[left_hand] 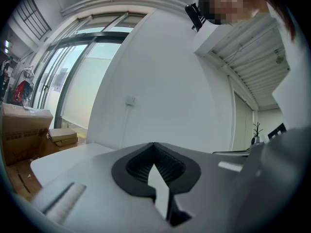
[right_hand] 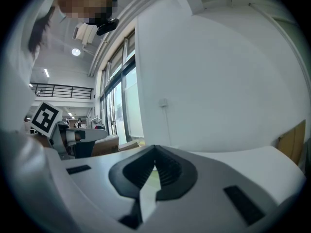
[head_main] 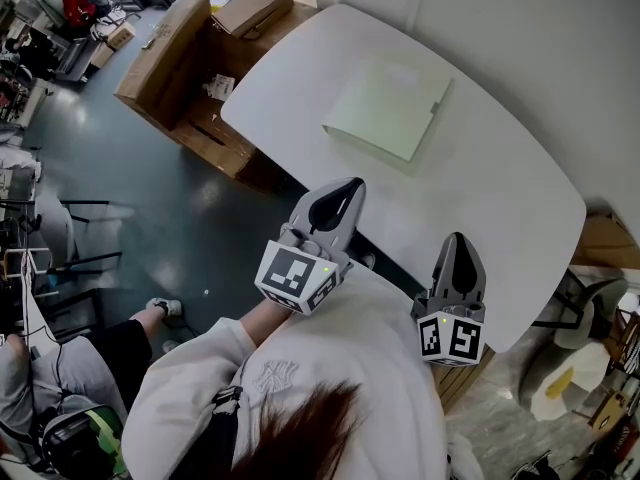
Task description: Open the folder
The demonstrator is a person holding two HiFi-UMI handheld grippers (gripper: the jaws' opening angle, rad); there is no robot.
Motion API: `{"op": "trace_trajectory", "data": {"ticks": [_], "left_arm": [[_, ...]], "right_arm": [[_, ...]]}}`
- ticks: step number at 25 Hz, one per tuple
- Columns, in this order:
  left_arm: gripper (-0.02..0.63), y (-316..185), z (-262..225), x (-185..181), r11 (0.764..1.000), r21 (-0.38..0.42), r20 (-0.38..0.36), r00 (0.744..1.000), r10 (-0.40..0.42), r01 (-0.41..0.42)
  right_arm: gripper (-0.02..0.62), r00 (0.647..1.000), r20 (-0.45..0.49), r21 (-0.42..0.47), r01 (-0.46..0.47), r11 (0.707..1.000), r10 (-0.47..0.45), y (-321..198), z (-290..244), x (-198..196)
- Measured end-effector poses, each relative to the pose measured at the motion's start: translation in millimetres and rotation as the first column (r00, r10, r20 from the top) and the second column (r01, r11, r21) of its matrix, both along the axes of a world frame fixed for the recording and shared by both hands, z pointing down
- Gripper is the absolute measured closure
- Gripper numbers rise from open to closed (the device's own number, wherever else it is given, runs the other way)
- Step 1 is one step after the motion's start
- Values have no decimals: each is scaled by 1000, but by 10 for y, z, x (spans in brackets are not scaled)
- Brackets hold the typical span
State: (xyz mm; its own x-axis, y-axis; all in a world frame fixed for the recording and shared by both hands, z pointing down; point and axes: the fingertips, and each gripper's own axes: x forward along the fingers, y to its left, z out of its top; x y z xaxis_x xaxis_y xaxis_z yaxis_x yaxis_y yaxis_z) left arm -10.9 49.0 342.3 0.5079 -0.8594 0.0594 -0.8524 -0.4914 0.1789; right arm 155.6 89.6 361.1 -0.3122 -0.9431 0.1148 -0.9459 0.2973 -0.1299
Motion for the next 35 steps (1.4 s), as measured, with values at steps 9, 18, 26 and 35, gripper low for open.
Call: {"op": "trace_trajectory", "data": {"ticks": [9, 18, 26, 35], "left_arm": [[598, -24, 21, 44, 1000, -5, 1, 1000, -2, 2], [598, -23, 12, 88, 1000, -5, 1, 1000, 2, -2], [598, -27, 12, 95, 1000, -6, -1, 1000, 3, -3], [598, -16, 17, 52, 1000, -2, -1, 1000, 5, -5]], "right_arm": [[589, 1000, 11, 0, -5, 1000, 5, -24, 31, 58], [589, 1000, 13, -1, -13, 1000, 13, -12, 29, 107], [589, 1000, 12, -1, -18, 1000, 18, -6, 31, 118], [589, 1000, 5, 2, -9, 1000, 9, -5, 22, 63]]}}
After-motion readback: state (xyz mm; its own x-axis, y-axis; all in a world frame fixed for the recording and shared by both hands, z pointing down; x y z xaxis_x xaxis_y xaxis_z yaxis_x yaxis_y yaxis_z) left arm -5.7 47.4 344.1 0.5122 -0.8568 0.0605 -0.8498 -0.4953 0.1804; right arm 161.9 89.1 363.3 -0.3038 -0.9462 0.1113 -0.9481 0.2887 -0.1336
